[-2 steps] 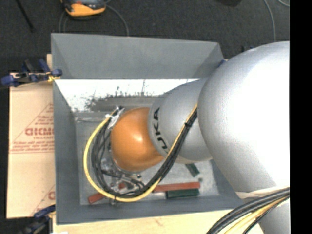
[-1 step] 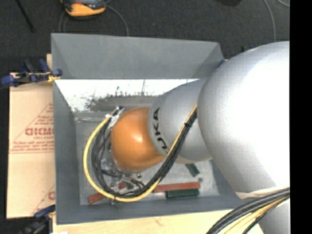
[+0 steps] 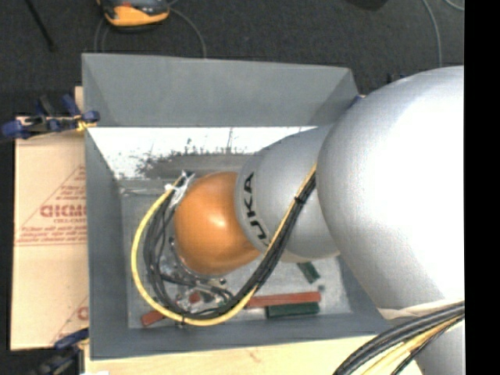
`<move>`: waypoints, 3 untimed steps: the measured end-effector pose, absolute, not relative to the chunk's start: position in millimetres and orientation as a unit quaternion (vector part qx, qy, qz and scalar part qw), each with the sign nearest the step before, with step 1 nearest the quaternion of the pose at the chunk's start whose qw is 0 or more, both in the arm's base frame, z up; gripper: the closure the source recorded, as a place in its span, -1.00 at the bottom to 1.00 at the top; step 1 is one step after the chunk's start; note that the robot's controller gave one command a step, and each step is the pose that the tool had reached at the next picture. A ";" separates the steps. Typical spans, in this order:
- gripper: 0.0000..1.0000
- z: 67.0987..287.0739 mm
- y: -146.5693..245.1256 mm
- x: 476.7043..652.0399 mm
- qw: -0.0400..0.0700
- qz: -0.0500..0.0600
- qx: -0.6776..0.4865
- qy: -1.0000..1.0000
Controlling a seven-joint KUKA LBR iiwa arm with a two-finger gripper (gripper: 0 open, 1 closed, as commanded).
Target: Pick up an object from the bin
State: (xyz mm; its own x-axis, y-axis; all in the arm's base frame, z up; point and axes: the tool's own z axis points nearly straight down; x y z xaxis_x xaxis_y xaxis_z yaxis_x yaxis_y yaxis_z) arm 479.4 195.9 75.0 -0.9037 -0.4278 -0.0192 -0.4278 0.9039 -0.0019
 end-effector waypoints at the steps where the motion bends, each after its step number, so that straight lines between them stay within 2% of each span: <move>1: 1.00 79.7 210.1 474.8 0.005 0.001 -0.346 0.938; 2: 1.00 79.7 210.0 474.9 0.005 0.001 -0.346 0.938; 3: 1.00 128.4 197.5 471.1 -0.002 0.000 -0.352 0.936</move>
Offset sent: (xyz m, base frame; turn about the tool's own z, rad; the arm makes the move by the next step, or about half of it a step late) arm 0.0000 0.0000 0.0000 0.0000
